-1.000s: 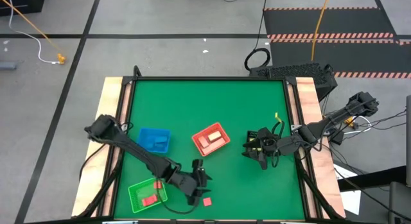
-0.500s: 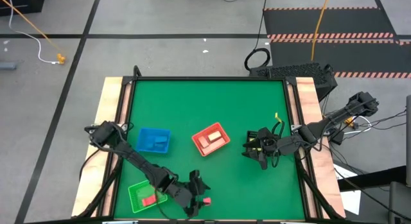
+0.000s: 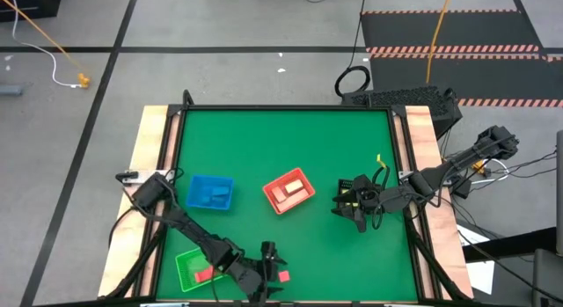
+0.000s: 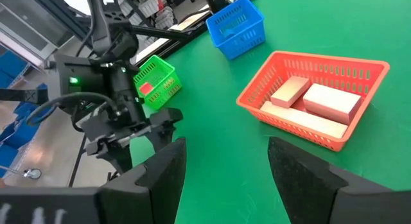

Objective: Sort & place blocks by color
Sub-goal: Put the orange block into the green bin

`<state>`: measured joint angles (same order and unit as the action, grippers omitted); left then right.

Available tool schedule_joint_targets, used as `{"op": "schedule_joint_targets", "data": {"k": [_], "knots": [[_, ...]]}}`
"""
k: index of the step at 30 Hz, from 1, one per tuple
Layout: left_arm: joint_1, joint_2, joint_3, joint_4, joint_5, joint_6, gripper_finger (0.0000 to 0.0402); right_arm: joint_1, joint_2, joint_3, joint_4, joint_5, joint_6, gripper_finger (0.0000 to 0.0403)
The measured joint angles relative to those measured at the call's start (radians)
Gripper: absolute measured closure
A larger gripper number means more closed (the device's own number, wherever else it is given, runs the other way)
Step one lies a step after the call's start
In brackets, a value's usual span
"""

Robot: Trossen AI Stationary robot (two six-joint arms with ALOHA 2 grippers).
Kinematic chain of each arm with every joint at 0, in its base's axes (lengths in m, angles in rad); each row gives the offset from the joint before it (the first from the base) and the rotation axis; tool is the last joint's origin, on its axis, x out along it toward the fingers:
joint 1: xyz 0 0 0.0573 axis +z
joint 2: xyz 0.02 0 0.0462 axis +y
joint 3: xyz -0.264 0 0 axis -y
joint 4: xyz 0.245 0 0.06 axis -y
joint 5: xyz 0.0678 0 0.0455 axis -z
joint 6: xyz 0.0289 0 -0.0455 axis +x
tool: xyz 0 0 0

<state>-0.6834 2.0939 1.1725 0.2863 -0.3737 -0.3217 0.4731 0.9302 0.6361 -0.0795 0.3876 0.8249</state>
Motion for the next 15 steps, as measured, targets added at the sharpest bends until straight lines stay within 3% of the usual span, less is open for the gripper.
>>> {"op": "schedule_joint_targets", "data": {"k": [11,15], "knots": [[0.039,0.022,-0.001,-0.026,0.009,-0.003,0.0050,0.000,0.000,0.000,0.000,0.000,0.000,0.0192],[0.047,0.028,-0.001,-0.031,0.060,-0.020,0.0056,0.000,0.000,0.000,0.000,0.000,0.000,0.0192]]}}
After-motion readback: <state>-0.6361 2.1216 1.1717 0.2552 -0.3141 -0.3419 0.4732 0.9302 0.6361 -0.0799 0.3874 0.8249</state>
